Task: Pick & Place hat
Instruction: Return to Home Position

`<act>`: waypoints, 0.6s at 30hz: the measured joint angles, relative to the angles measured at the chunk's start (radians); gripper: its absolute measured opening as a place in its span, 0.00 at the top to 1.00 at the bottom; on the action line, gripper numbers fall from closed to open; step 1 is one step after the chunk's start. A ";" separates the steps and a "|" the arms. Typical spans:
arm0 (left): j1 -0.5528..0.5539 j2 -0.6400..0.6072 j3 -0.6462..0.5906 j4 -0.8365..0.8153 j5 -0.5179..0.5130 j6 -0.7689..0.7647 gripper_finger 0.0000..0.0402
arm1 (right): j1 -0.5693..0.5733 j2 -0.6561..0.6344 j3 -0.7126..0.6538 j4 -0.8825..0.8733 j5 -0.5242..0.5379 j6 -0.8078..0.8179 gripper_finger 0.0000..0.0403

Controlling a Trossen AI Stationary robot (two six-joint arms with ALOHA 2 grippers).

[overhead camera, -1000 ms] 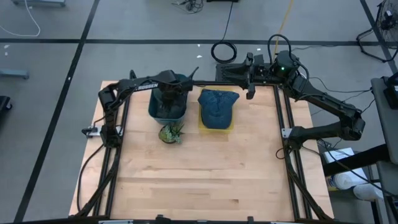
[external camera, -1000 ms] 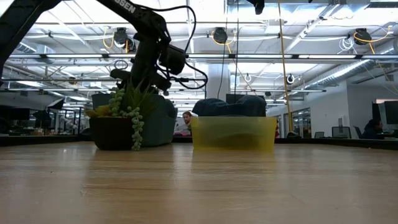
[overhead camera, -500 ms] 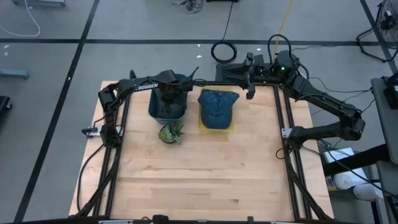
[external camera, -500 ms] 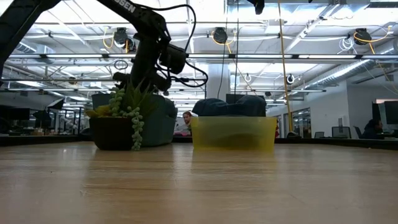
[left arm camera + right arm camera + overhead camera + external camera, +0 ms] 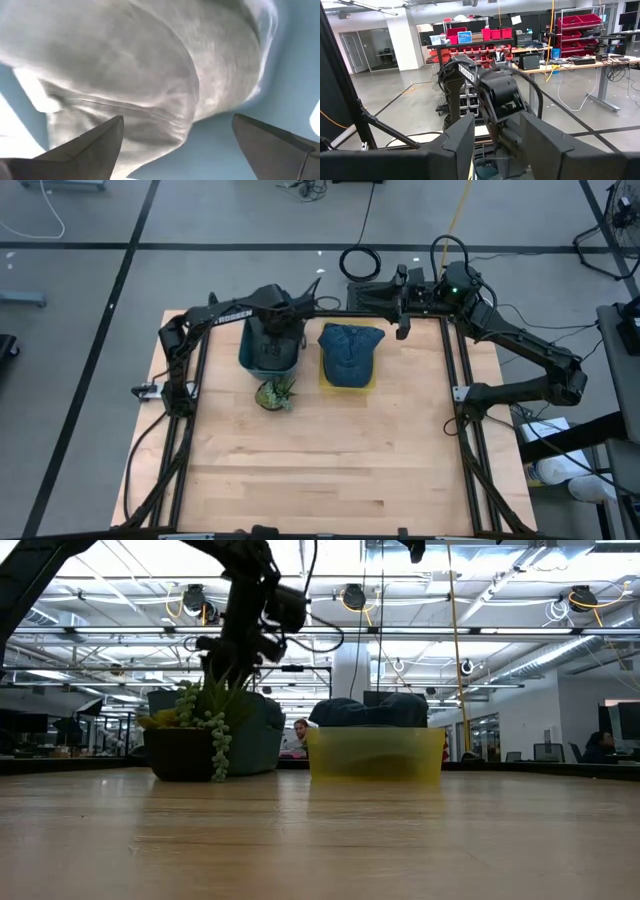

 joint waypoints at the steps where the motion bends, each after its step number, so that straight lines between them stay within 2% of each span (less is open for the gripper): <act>1: -0.004 0.000 0.020 -0.001 0.002 -0.009 0.07 | 0.000 0.000 0.000 0.000 0.000 0.000 0.64; 3: -0.008 0.000 0.068 -0.002 0.016 -0.029 0.07 | 0.000 0.000 0.000 0.000 0.001 0.000 0.64; 5: -0.008 0.000 0.120 -0.006 0.074 -0.054 0.08 | 0.000 0.000 0.000 0.000 0.001 0.000 0.64; 12: 0.028 0.000 0.286 0.002 0.389 -0.097 0.06 | 0.000 0.000 0.000 0.000 0.002 0.000 0.64; 18: 0.064 -0.023 0.353 0.027 0.505 -0.152 0.06 | 0.000 0.000 0.000 0.000 0.002 0.037 0.65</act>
